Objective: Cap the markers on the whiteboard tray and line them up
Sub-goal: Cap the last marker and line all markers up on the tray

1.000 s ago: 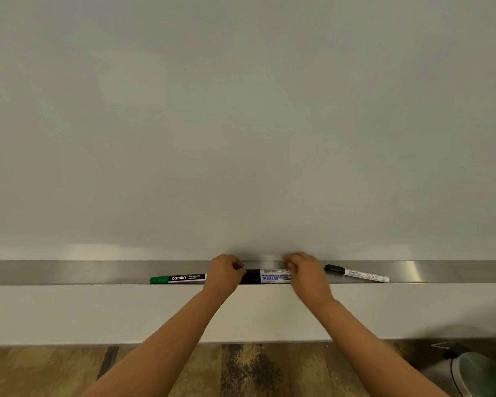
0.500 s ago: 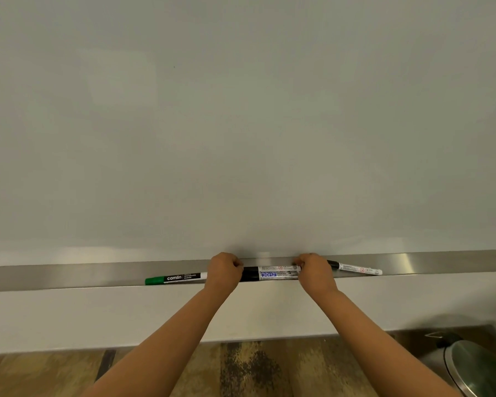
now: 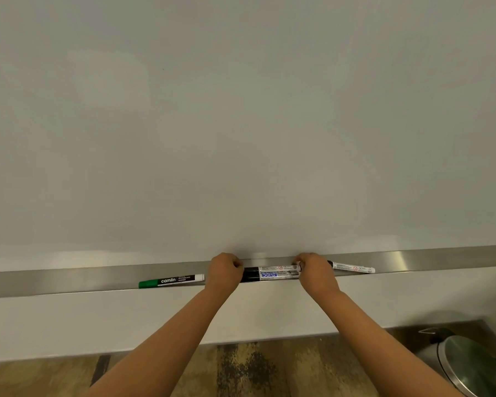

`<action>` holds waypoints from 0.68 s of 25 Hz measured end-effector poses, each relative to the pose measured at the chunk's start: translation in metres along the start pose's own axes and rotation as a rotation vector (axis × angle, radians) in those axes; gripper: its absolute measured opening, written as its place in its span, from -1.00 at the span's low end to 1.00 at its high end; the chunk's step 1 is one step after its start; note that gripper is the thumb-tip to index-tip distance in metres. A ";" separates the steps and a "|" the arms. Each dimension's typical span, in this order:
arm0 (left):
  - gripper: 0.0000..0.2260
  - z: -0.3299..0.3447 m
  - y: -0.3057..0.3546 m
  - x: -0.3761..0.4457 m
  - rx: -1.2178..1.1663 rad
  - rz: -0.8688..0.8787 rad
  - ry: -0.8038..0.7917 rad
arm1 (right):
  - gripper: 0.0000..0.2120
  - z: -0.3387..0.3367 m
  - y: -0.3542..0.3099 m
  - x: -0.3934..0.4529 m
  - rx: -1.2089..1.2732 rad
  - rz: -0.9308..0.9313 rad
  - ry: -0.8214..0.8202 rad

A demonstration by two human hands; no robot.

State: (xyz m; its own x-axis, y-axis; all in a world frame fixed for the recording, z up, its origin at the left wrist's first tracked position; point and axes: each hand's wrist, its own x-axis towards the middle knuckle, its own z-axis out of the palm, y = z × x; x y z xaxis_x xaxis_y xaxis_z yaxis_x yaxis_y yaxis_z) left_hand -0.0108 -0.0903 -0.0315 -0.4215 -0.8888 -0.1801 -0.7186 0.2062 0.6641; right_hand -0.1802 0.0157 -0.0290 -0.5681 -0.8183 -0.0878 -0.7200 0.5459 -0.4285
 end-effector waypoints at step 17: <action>-0.79 -0.064 -0.045 -0.012 -0.148 -0.059 0.263 | -0.74 -0.044 0.015 -0.007 -0.108 -0.067 0.187</action>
State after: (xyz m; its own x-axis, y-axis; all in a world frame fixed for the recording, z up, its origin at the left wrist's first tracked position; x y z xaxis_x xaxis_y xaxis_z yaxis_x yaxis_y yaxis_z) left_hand 0.0620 -0.1154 -0.0129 -0.2104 -0.9768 -0.0405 -0.6413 0.1066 0.7599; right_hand -0.2049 0.0378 0.0049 -0.5746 -0.8110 0.1101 -0.7912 0.5159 -0.3285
